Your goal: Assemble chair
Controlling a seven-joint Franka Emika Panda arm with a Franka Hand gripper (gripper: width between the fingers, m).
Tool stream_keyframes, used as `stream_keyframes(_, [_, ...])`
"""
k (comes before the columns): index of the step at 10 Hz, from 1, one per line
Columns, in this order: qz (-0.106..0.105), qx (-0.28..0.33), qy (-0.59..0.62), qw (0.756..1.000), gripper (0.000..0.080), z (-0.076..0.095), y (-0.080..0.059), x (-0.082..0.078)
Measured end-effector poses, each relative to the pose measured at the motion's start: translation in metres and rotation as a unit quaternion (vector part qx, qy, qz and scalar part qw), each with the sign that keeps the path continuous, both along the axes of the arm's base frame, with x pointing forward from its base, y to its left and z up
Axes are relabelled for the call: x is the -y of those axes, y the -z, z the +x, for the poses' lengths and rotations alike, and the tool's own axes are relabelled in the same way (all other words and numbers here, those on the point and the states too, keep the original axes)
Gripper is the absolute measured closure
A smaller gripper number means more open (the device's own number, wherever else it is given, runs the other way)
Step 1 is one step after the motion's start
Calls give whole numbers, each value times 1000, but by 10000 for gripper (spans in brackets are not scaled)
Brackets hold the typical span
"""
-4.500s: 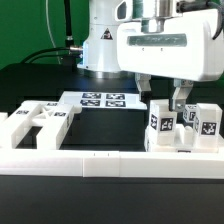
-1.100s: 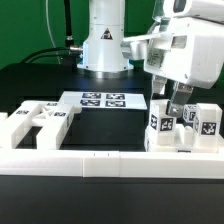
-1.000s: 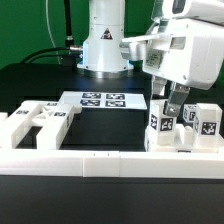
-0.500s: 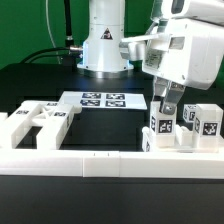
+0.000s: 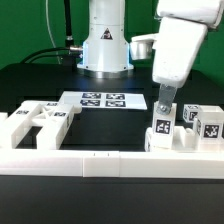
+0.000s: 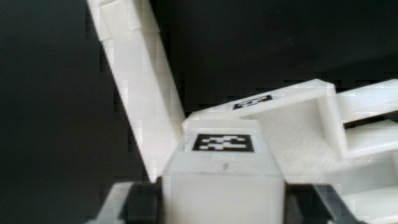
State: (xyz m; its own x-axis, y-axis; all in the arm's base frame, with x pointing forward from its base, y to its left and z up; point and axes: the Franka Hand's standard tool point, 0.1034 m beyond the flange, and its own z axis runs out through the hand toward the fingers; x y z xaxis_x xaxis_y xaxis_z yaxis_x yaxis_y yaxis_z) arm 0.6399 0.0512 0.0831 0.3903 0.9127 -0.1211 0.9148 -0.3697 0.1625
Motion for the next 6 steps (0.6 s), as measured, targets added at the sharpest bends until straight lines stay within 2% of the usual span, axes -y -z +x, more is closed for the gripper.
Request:
stream_keyframes(4, [15, 23, 129, 991, 509, 0, 0, -2])
stream_keyframes(5, [21, 29, 170, 985, 509, -1, 0, -3])
stream_keyframes(6, [34, 40, 250, 967, 509, -1, 0, -4])
